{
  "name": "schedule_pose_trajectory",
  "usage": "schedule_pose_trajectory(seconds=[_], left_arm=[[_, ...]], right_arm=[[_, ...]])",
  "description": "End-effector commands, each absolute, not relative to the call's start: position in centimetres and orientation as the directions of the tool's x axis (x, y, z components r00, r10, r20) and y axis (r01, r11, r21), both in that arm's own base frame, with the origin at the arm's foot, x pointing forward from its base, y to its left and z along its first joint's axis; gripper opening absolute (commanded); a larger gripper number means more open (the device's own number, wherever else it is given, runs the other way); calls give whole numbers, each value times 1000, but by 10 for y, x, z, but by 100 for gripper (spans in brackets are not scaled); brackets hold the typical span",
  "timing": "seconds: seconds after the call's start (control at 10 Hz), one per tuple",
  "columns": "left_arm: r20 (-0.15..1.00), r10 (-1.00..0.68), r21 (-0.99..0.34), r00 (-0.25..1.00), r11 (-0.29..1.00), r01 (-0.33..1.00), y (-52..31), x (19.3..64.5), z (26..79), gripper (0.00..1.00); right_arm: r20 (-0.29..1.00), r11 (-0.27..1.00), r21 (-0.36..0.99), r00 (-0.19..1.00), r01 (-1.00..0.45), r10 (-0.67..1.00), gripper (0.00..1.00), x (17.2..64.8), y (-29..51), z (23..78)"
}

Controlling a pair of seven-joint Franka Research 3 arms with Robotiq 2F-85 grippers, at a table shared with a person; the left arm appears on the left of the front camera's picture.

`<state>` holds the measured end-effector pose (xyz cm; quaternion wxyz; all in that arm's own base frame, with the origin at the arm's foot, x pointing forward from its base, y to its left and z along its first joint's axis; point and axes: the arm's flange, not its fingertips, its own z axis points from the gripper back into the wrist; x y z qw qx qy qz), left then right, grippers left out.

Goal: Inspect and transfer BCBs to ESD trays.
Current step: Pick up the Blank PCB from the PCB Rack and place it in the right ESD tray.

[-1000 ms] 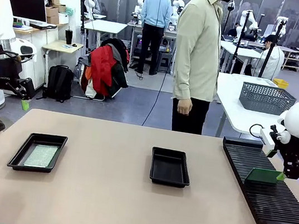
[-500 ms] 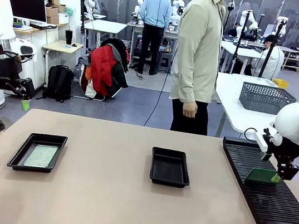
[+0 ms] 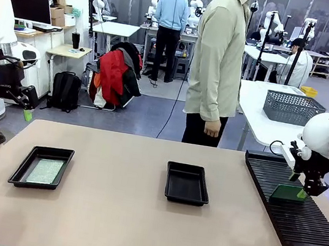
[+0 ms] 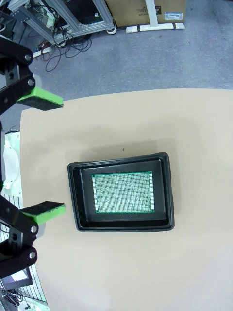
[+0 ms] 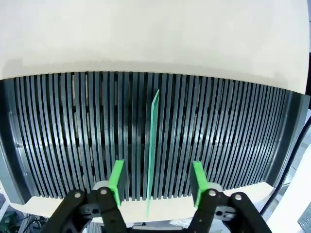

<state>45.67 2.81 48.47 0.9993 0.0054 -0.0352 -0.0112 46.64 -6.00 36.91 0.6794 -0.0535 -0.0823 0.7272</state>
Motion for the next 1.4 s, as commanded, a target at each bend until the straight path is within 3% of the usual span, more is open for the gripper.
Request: schedule_pose_trajectory(seconds=[0.0, 0.9, 1.3], left_arm=[[75, -21, 13, 997, 1000, 20, 29, 457, 482, 100], [75, -21, 13, 997, 1000, 20, 29, 457, 482, 100], [75, -21, 13, 997, 1000, 20, 29, 457, 482, 100]], right_arm=[[55, -67, -211, -80, -975, 995, 55, 470, -62, 363], [67, -55, -192, -69, -980, 995, 0, 470, -67, 356], [70, -42, -201, -57, -979, 996, 0, 467, -71, 367]])
